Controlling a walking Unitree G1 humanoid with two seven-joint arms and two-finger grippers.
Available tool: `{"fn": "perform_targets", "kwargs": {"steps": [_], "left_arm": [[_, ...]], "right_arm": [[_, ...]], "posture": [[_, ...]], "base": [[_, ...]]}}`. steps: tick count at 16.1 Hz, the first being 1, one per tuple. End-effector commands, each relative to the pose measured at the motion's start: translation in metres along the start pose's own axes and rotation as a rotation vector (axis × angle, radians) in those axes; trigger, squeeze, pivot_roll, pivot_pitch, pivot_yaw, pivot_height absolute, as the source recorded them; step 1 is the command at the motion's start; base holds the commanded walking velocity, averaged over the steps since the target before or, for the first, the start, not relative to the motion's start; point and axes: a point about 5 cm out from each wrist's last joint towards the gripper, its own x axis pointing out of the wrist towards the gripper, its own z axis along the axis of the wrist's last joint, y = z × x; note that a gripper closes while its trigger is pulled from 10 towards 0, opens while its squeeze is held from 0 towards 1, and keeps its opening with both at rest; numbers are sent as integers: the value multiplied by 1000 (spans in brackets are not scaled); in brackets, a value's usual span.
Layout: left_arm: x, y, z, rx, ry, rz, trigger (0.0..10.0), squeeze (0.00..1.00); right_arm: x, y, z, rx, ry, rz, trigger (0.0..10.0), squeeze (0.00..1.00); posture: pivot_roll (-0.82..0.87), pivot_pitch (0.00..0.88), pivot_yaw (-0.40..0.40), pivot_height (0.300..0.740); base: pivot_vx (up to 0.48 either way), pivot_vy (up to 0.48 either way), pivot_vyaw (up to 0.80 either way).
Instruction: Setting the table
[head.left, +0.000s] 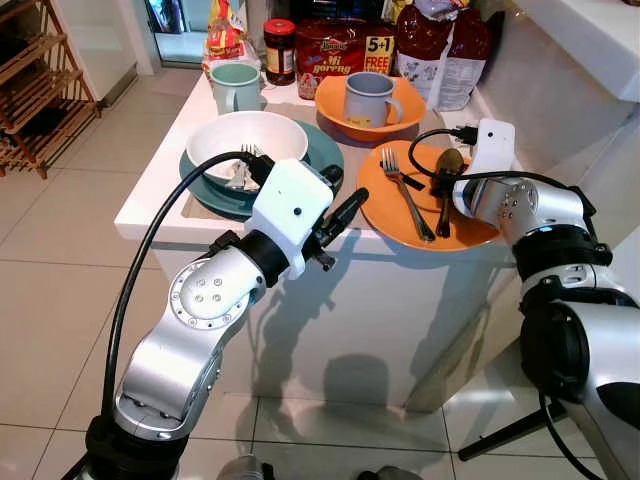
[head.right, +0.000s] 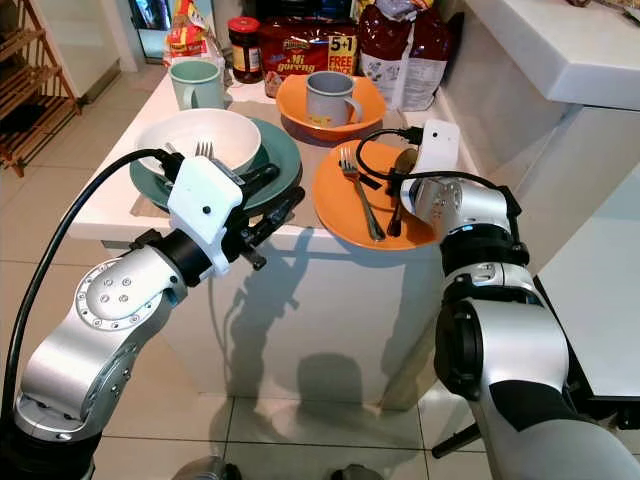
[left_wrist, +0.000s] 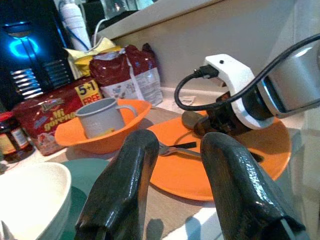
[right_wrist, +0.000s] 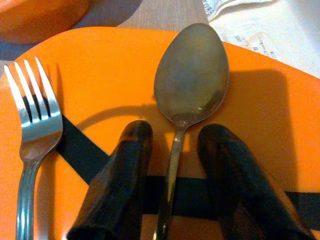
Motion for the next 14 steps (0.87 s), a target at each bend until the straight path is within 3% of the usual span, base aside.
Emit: {"fn": "perform_targets", "kwargs": {"steps": [1, 3, 6, 8, 14], "left_arm": [[0, -5, -1, -22, 14, -42, 10000, 0], [-4, -14, -6, -50, 59, -125, 10000, 0], [-8, -18, -16, -48, 157, -155, 10000, 0], [-13, -15, -33, -45, 313, -137, 10000, 0], [-13, -14, -33, -39, 338, -127, 10000, 0]], "right_arm": [[3, -3, -17, 15, 82, 5, 0, 0], [4, -4, -17, 13, 90, 1, 0, 0], [4, -4, -17, 13, 96, 0, 0, 0], [4, -5, -16, 13, 97, 0, 0, 0], [3, -7, -14, 11, 92, -3, 0, 0]], "posture": [[88, 41, -38, 740], [88, 41, -39, 740], [88, 41, -39, 740], [87, 40, -39, 740], [86, 36, -39, 740]], "base": [[0, 0, 0], [0, 0, 0], [0, 0, 0], [0, 0, 0], [0, 0, 0]]}}
